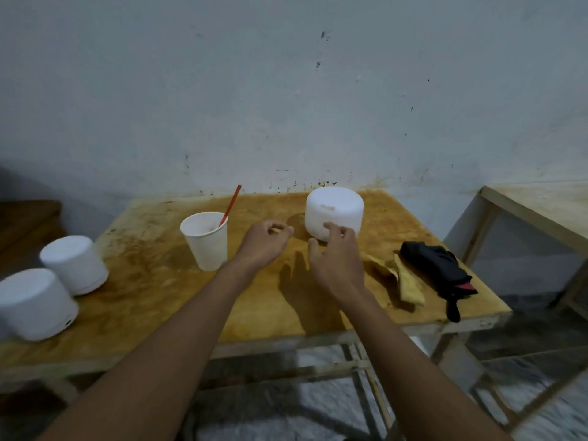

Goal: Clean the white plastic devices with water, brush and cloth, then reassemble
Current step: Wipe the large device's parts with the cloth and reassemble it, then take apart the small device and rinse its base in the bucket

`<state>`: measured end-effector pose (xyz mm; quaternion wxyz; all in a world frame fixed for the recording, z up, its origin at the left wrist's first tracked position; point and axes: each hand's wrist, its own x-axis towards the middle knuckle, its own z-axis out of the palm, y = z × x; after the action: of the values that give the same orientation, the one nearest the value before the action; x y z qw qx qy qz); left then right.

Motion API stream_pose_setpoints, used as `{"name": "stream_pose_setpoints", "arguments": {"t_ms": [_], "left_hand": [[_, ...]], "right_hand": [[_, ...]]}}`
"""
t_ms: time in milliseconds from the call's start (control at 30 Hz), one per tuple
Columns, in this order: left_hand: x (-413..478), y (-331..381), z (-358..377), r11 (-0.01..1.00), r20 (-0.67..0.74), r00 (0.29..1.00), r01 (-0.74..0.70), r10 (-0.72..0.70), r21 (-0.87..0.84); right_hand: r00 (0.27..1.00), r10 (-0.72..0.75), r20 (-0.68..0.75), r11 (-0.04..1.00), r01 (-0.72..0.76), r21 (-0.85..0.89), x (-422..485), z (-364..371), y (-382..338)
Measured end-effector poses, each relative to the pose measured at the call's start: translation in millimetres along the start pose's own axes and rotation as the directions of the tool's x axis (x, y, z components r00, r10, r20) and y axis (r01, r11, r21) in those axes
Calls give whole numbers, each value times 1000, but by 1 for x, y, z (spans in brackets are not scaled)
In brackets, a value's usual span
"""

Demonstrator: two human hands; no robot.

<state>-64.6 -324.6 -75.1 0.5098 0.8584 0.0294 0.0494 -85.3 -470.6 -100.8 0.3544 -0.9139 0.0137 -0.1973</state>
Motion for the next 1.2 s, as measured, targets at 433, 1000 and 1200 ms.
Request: {"name": "stream_pose_setpoints", "arguments": {"t_ms": [433,1000,1200], "left_hand": [[-123,-85,-121,817,-504,804,39,316,575],[-134,-157,-187,883,-818,497,468,-289,-27],[-132,-162,-193,889,-829,496,458,-257,-2]], "right_hand": [[867,-57,495,900,260,-351,-88,75,-72],[843,39,537,888,217,-405,-82,71,-81],[849,31,528,884,223,-411,-83,71,-80]]}}
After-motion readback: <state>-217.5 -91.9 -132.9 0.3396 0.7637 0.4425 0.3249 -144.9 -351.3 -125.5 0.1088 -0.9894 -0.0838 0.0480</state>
